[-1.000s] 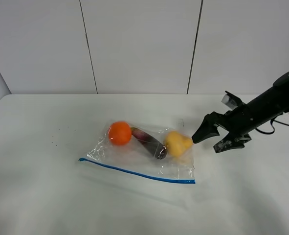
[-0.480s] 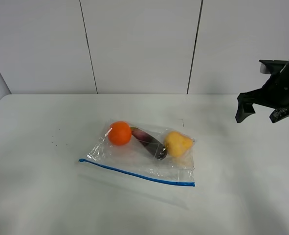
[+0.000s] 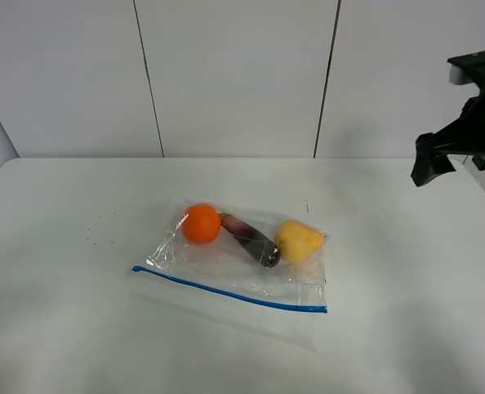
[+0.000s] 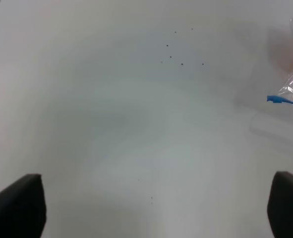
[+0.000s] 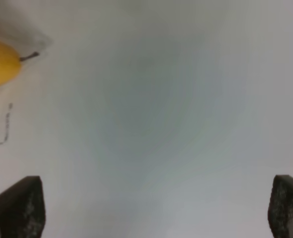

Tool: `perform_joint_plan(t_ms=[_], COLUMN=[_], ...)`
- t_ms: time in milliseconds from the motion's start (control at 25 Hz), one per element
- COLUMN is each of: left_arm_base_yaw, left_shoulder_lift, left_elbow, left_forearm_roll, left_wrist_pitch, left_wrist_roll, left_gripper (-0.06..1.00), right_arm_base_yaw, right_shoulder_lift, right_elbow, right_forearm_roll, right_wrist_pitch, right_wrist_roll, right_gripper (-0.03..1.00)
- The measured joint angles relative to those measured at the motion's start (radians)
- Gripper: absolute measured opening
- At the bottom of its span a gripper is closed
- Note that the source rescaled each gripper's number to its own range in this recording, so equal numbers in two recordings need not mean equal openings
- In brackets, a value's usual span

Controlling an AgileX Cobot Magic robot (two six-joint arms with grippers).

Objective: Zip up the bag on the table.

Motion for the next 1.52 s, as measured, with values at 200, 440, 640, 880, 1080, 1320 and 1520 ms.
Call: perform_joint_plan(t_ms=[200, 440, 640, 880, 1080, 1320, 1520], left_arm_base_yaw=[0.000, 0.000, 0.000, 0.000, 0.000, 0.000, 0.000], left_shoulder_lift=[0.000, 0.000, 0.000, 0.000, 0.000, 0.000, 0.000], left_elbow=[0.000, 0.000, 0.000, 0.000, 0.000, 0.000, 0.000], left_forearm_roll=[0.001, 0.001, 0.001, 0.001, 0.001, 0.001, 0.001], left_wrist_pitch=[0.000, 0.000, 0.000, 0.000, 0.000, 0.000, 0.000], left_wrist_roll=[0.000, 0.000, 0.000, 0.000, 0.000, 0.000, 0.000], left_gripper=[1.00, 1.00, 1.00, 1.00, 1.00, 1.00, 1.00], right_arm_base_yaw=[0.000, 0.000, 0.000, 0.000, 0.000, 0.000, 0.000], right_shoulder_lift=[-0.182, -0.400, -0.608, -0.865, -1.026, -1.182, -1.264], right_elbow=[0.000, 0.013, 0.123, 0.294, 0.408, 0.512, 0.588], right_forearm_roll=[-0.012, -0.012, -0.012, -0.001, 0.007, 0.030, 0.057], right_wrist_pitch=[-0.010, -0.028, -0.055, -0.145, -0.150, -0.153, -0.147], right_wrist_roll=[0.005, 0.029, 0.033, 0.094, 0.108, 0.115, 0.123], right_gripper=[1.00, 1.00, 1.00, 1.00, 1.00, 1.00, 1.00])
